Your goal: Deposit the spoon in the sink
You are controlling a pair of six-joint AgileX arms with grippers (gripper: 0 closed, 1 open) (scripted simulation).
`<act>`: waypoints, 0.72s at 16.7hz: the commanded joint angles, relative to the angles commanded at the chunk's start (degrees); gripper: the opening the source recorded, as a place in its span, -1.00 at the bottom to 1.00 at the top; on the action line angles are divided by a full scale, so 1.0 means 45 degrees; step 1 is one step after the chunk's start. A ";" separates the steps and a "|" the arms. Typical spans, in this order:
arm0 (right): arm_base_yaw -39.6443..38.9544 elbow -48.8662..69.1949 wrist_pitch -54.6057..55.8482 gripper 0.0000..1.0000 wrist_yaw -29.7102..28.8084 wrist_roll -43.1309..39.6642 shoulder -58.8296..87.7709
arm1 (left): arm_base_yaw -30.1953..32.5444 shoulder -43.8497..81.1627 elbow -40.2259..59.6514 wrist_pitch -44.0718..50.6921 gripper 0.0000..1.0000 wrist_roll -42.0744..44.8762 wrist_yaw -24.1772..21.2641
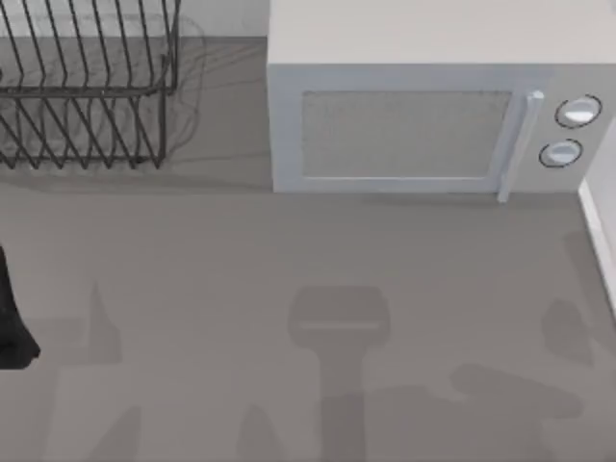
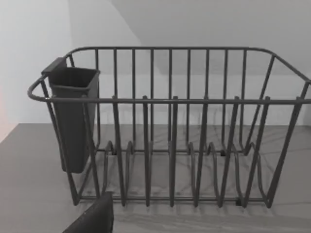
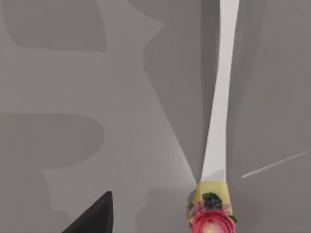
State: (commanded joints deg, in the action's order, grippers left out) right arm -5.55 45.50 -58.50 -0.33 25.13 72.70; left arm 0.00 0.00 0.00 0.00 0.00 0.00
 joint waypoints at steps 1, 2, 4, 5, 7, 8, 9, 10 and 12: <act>-0.0019 0.0180 -0.0186 1.00 -0.0008 0.0088 0.0241 | 0.0000 0.0000 0.0000 0.0000 1.00 0.0000 0.0000; -0.0027 0.0269 -0.0266 1.00 -0.0013 0.0131 0.0351 | 0.0000 0.0000 0.0000 0.0000 1.00 0.0000 0.0000; -0.0027 0.0270 -0.0267 1.00 -0.0013 0.0132 0.0352 | 0.0000 0.0000 0.0000 0.0000 1.00 0.0000 0.0000; -0.0027 0.0270 -0.0267 1.00 -0.0013 0.0132 0.0352 | 0.0000 0.0000 0.0000 0.0000 1.00 0.0000 0.0000; 0.0026 0.0207 -0.0204 1.00 -0.0009 0.0114 0.0328 | 0.0000 0.0000 0.0000 0.0000 1.00 0.0000 0.0000; 0.0018 0.0111 -0.0046 1.00 -0.0010 0.0111 0.0424 | 0.0000 0.0000 0.0000 0.0000 1.00 0.0000 0.0000; 0.0010 -0.0056 0.0246 1.00 -0.0010 0.0109 0.0582 | 0.0000 0.0000 0.0000 0.0000 1.00 0.0000 0.0000; 0.0002 -0.0280 0.0671 1.00 -0.0010 0.0111 0.0803 | 0.0000 0.0000 0.0000 0.0000 1.00 0.0000 0.0000; -0.0011 -0.0880 0.1920 1.00 -0.0009 0.0128 0.1401 | 0.0000 0.0000 0.0000 0.0000 1.00 0.0000 0.0000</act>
State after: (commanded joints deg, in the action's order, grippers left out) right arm -5.60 41.54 -49.86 -0.37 25.71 79.00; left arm 0.00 0.00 0.00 0.00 0.00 0.00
